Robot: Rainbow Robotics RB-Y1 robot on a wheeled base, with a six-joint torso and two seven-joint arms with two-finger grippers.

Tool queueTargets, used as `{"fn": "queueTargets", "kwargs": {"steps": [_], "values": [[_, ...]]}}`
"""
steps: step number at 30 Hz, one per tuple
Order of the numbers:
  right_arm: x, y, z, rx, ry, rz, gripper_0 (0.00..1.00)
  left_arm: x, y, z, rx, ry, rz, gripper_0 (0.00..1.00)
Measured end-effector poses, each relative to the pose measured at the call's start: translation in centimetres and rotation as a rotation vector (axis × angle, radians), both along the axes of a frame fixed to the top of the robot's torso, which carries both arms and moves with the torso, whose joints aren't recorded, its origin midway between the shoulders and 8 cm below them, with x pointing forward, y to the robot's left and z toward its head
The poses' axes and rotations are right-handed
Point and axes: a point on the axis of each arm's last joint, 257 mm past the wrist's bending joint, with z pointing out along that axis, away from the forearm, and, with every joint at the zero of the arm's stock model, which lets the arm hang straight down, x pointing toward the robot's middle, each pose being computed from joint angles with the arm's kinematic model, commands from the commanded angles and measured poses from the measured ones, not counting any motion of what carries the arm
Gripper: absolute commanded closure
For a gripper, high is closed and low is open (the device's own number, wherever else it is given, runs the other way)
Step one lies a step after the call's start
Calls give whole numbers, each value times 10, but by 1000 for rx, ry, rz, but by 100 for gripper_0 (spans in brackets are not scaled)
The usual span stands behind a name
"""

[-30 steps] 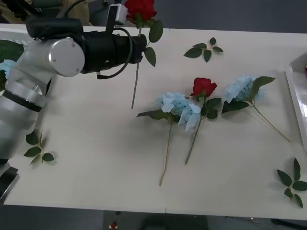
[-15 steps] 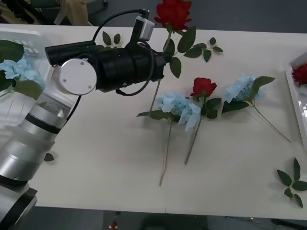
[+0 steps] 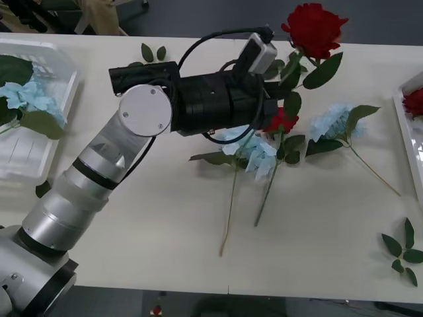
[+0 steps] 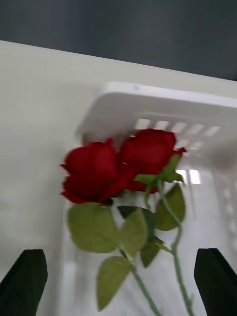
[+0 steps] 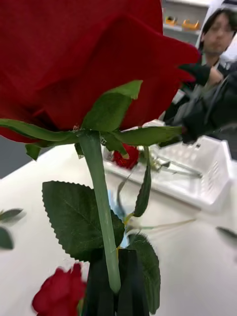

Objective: Put the red flowers into the right box and the blue flowers into the left box

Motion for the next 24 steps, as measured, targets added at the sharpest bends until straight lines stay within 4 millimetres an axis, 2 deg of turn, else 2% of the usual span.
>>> {"fn": "queueTargets", "kwargs": {"steps": [4,6,8,11,17,24], "values": [[-4,34,5,30,-34,118,13,1,-14,30,-76,-85,18,100],[-11,60,3,123,-50,187,13,-1,-23,34,-96,-107,28,100],[-22,75,-5,140,-38,256,13,-9,-34,30,-93,-113,15,100],[-34,85,-7,96,-53,352,13,-18,-42,23,-86,-102,-8,100],[-52,105,8,211,-126,440,13,-28,-48,34,-157,-34,-43,100],[-67,131,18,170,-207,584,13,-30,-53,49,-228,-1,-42,100]]}}
